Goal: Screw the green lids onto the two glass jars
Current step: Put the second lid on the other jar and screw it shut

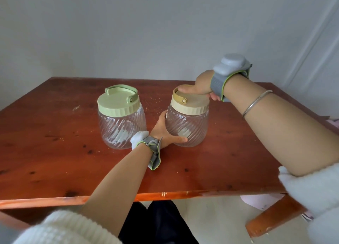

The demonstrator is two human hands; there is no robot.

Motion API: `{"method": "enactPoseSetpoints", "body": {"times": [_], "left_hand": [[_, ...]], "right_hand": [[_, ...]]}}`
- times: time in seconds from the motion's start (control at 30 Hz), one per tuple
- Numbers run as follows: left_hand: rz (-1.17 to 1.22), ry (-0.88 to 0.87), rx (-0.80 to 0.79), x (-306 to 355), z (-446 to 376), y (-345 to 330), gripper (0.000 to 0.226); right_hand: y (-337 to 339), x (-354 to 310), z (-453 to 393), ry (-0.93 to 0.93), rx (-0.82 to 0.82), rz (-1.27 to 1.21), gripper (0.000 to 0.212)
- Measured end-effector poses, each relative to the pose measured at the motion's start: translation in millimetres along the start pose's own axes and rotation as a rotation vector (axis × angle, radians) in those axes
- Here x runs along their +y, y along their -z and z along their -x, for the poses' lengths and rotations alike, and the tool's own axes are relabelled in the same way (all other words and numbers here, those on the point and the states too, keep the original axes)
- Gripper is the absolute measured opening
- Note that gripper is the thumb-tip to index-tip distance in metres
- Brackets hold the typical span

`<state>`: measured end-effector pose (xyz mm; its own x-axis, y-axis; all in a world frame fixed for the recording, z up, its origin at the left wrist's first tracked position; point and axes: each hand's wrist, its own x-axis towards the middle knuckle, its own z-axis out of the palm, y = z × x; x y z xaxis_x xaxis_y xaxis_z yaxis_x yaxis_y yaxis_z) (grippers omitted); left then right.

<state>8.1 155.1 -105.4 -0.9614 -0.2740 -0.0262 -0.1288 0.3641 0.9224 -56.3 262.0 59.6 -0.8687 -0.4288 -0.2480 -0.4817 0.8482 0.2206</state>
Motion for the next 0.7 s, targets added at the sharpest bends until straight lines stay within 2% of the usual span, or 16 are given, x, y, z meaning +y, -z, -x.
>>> {"method": "enactPoseSetpoints", "body": {"times": [0.07,0.13,0.2,0.27,0.3,0.37,0.47,0.57,0.7], "left_hand": [[0.004,-0.010,0.003,-1.1,-1.8,-0.1,0.112],[0.008,-0.012,0.003,-1.9,-1.7,0.1,0.112],[0.012,-0.012,0.002,-2.0,-1.9,0.0,0.112],[0.014,-0.009,0.001,-2.0,-1.7,0.5,0.113],[0.015,-0.008,0.000,-1.9,-2.5,0.3,0.114],[0.006,-0.007,0.004,-3.2,-3.6,0.2,0.115],[0.001,-0.016,0.012,-4.4,-5.2,0.7,0.115],[0.000,-0.016,0.009,-6.0,-5.8,0.4,0.116],[0.003,-0.021,0.004,-6.2,-5.6,0.3,0.115]], "right_hand": [[1.7,2.8,-1.1,0.069,0.099,0.149,0.071],[-5.5,6.8,-12.6,0.231,0.207,0.110,0.062],[-11.8,9.8,-15.3,0.416,0.124,-0.001,0.074],[-15.7,10.5,-15.4,0.483,-0.014,-0.093,0.086],[-16.9,10.1,-16.7,0.490,-0.021,-0.111,0.087],[-21.6,4.2,-21.1,0.437,0.064,-0.142,0.079],[-26.5,-6.6,-27.7,0.145,0.183,-0.059,0.070],[-23.5,-4.4,-27.8,-0.008,0.122,-0.064,0.067],[-6.4,11.6,-4.6,-0.014,0.017,0.044,0.072]]}}
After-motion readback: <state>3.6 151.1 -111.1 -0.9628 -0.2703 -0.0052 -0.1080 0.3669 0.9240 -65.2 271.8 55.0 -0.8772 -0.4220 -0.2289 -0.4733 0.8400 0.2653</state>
